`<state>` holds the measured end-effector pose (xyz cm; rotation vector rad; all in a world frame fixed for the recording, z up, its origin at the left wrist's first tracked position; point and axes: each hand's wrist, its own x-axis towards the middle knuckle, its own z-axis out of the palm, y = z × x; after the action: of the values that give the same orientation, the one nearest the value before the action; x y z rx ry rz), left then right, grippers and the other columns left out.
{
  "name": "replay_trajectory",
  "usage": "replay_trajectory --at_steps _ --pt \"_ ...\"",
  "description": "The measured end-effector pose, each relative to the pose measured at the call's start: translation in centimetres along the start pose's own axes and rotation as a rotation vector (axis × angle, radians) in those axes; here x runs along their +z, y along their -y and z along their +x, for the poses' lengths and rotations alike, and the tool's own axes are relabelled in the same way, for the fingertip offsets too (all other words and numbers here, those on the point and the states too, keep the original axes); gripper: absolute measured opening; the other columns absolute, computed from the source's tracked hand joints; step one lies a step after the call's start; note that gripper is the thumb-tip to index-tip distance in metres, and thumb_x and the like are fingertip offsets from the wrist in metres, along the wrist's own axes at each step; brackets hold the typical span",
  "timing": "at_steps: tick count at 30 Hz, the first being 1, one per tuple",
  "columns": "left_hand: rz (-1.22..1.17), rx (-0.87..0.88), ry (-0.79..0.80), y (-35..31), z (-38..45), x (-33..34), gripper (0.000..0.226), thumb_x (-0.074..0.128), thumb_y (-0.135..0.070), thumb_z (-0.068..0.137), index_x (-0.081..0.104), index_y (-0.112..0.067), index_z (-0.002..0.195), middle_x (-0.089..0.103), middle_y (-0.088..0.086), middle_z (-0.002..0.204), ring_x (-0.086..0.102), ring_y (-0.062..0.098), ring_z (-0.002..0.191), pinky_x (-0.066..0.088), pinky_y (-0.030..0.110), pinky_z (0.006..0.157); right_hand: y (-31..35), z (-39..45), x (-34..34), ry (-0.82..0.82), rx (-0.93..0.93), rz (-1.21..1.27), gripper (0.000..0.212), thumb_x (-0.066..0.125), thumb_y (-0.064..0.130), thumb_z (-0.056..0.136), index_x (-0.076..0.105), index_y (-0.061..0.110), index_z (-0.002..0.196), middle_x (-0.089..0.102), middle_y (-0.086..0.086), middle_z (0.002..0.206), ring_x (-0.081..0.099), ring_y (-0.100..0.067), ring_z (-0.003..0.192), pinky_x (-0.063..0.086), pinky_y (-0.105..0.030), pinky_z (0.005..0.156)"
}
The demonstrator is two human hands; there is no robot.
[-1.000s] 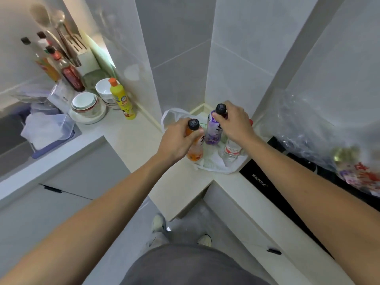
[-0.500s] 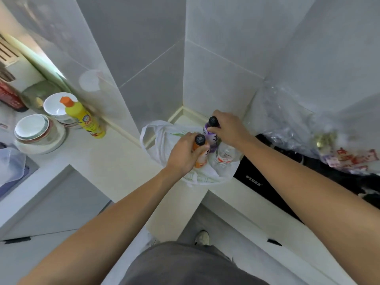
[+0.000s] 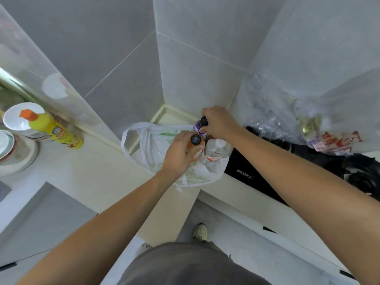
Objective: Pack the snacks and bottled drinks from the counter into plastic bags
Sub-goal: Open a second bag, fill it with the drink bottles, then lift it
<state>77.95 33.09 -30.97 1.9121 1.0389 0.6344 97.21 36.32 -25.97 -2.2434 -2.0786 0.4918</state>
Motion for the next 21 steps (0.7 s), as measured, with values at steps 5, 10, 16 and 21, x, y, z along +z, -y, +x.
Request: replay_trajectory --at_steps 5,10,16,21 --pt "-0.008 0.029 0.030 0.4 -0.2 0.8 0.031 0.068 -0.033 0.096 0.064 -0.025 0.126 0.060 -0.006 0.116 0.055 0.013 0.109 0.047 0.029 0.093 -0.1 0.0 -0.3 -0.011 -0.003 0.013 0.042 0.086 0.028 0.080 0.063 0.006 0.106 0.061 -0.016 0.098 0.057 -0.032 0.083 0.039 -0.035 0.067" --pt "0.053 -0.044 0.035 0.2 0.6 0.8 0.027 0.068 -0.036 0.095 0.066 -0.023 0.119 0.059 -0.004 0.107 0.056 0.015 0.101 0.047 0.032 0.084 -0.3 0.0 -0.6 0.007 -0.021 0.054 0.034 0.085 0.023 0.078 0.062 0.009 0.098 0.056 -0.008 0.087 0.060 -0.033 0.082 0.032 -0.033 0.064" --pt "0.130 -0.049 0.073 -0.1 0.7 0.9 0.030 0.065 -0.039 0.096 0.063 -0.025 0.123 0.058 -0.005 0.107 0.056 0.017 0.102 0.047 0.034 0.083 -0.2 -0.3 -0.7 0.002 -0.051 0.072 0.034 0.082 0.021 0.082 0.064 0.007 0.107 0.063 -0.017 0.098 0.061 -0.036 0.087 0.035 -0.033 0.069" --pt "0.156 -0.134 0.076 -1.1 0.8 1.0 0.029 0.066 -0.035 0.096 0.061 -0.021 0.121 0.055 -0.001 0.110 0.058 0.019 0.097 0.051 0.039 0.086 -0.1 -1.0 -0.7 -0.012 -0.097 0.042 0.030 0.073 0.018 0.089 0.060 0.008 0.114 0.064 -0.016 0.099 0.060 -0.036 0.088 0.035 -0.034 0.070"
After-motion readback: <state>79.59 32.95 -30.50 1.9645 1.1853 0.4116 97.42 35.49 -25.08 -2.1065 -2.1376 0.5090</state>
